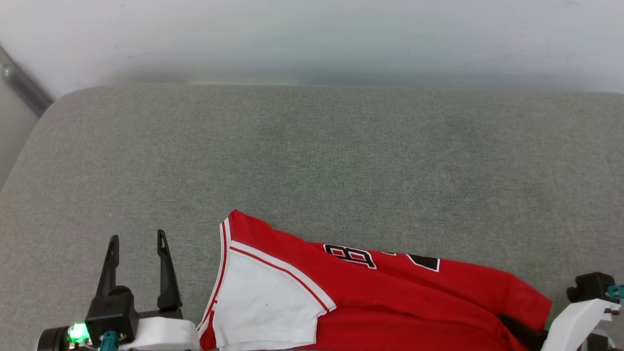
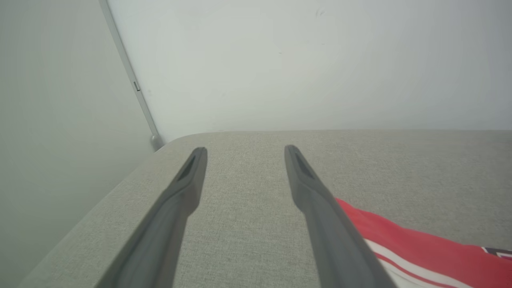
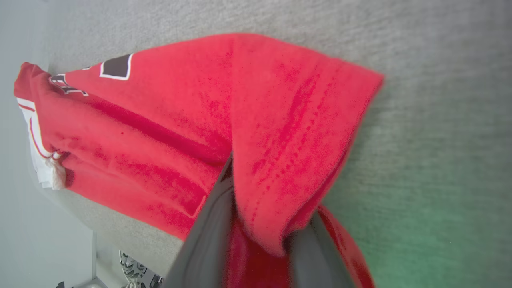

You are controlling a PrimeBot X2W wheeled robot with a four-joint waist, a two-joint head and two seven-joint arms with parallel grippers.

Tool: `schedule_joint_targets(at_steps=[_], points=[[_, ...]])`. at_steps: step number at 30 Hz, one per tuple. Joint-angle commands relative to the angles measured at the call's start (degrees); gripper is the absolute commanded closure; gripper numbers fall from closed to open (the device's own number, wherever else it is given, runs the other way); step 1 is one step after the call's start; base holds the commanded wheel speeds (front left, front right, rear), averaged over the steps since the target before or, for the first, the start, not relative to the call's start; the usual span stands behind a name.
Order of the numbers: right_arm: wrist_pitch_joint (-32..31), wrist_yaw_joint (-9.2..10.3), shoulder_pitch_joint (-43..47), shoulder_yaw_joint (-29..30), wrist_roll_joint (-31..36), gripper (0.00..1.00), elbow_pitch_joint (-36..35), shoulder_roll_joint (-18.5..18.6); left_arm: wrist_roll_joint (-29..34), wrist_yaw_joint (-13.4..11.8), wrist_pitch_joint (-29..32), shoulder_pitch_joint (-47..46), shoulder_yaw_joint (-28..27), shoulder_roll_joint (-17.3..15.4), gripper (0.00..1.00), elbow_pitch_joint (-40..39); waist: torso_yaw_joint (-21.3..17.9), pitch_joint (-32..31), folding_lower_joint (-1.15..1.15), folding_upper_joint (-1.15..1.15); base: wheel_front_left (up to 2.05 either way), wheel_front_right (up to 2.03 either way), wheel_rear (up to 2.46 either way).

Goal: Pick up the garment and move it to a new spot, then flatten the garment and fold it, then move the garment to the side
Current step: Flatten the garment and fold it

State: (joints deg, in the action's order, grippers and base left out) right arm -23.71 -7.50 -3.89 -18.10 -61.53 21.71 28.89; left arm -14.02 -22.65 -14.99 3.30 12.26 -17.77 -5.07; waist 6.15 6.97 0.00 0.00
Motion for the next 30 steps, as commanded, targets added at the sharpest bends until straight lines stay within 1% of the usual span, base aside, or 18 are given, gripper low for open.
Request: schedule_joint_targets(at_steps=[1, 5, 9, 14, 16, 17, 20, 22, 25, 30], points=[[-1.29, 0.03, 1.78, -2.68, 0.53, 1.00, 1.15, -2.77, 0.58, 0.18, -0.26, 0.60, -0.50, 0.60, 0.00, -0.17, -0.04, -0.04, 0.00, 0.00, 0.00, 0.00, 0.00], [-0.30, 0.05, 0.57, -1.64, 1.21, 1.00, 0.51, -1.44, 4.28, 1.97, -0.27, 2.83, -2.40, 4.12, 0.00, 0.04, -0.12, -0.29, 0.00, 0.00, 0.00, 0.00, 0.00], [0.44, 0.06, -1.03, 0.11, 1.46, 1.00, -0.34, 0.53, 6.85, 3.65, -0.27, 4.46, -4.01, 6.70, 0.00, 0.35, -0.27, -0.78, 0.00, 0.00, 0.00, 0.00, 0.00], [-0.04, 0.05, -1.55, 2.73, 1.69, 1.00, -0.42, 3.76, 9.40, 5.66, -0.27, 5.74, -4.93, 8.65, 0.00, 1.04, -0.41, -1.82, 0.00, 0.00, 0.00, 0.00, 0.00], [-0.41, 0.05, -1.27, 4.04, 1.94, 1.00, 0.06, 5.38, 10.26, 6.26, -0.27, 6.22, -5.20, 8.94, 0.00, 1.07, -0.51, -2.21, 0.00, 0.00, 0.00, 0.00, 0.00], [-1.71, 0.05, -0.61, 6.18, 2.51, 1.00, 1.77, 7.81, 10.96, 6.85, -0.27, 7.08, -5.87, 9.69, 0.00, 1.02, -0.73, -2.69, 0.00, 0.00, 0.00, 0.00, 0.00], [-3.03, 0.04, -0.16, 7.86, 3.67, 1.00, 3.56, 9.81, 11.42, 7.62, -0.27, 7.68, -6.28, 10.09, 0.00, 1.13, -0.82, -3.04, 0.00, 0.00, 0.00, 0.00, 0.00], [-4.04, 0.03, 0.02, 8.29, 4.30, 1.00, 3.37, 10.38, 11.76, 8.04, -0.27, 8.07, -6.50, 10.27, 0.00, 1.31, -0.86, -3.28, 0.00, 0.00, 0.00, 0.00, 0.00], [-6.80, 0.02, 0.90, 8.57, 4.03, 1.00, 0.20, 9.59, 12.03, 8.65, -0.27, 8.46, -6.81, 10.44, 0.00, 1.47, -0.99, -3.81, 0.00, 0.00, 0.00, 0.00, 0.00], [-11.22, 0.02, 2.21, 8.23, 1.64, 1.00, -9.75, 8.10, 12.42, 9.43, -0.27, 8.81, -7.60, 10.75, 0.00, 1.45, -1.13, -4.01, 0.00, 0.00, 0.00, 0.00, 0.00]])
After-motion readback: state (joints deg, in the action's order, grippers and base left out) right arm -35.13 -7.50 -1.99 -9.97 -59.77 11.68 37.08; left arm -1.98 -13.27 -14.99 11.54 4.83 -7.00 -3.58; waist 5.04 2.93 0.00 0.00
